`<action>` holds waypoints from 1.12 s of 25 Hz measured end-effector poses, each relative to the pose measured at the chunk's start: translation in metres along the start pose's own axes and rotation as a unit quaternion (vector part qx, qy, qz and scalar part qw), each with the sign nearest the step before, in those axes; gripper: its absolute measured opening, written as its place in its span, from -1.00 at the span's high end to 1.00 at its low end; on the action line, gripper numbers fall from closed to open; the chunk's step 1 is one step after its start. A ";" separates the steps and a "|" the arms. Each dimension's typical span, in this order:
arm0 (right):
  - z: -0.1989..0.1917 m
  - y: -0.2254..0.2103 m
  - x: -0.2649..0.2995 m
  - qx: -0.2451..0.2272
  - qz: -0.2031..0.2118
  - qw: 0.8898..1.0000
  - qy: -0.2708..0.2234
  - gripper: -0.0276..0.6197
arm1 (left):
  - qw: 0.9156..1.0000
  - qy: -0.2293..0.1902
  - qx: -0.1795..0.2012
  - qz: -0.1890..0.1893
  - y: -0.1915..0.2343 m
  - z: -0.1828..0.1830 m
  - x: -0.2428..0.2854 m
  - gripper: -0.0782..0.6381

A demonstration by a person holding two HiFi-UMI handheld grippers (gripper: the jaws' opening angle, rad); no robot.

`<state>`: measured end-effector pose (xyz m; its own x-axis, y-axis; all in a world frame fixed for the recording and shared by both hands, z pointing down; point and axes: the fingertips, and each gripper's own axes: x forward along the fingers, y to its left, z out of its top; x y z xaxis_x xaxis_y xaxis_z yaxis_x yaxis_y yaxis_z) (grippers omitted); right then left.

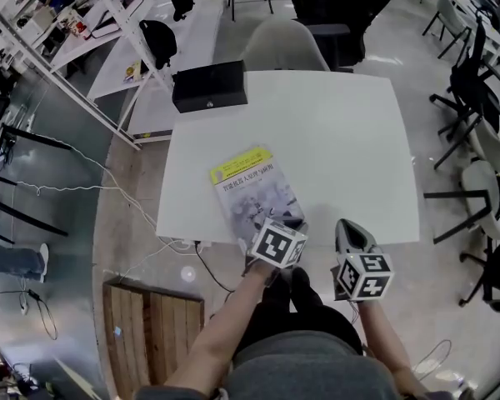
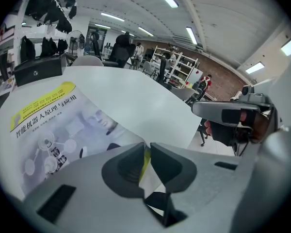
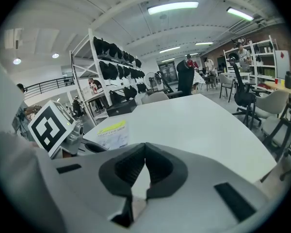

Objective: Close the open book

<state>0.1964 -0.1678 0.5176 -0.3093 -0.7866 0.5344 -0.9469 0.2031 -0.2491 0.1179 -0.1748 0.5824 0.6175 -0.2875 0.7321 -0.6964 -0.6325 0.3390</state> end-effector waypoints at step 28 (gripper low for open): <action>0.040 0.031 0.005 -0.034 0.066 0.997 -0.039 0.90 | 0.977 -0.185 -0.002 0.107 0.027 0.043 -0.090 0.56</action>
<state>0.1691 -0.1888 0.4803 -0.4256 -0.7926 0.4366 -0.9034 0.3442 -0.2558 0.0597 -0.1968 0.5003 0.5465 -0.6534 0.5237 -0.8251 -0.5271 0.2033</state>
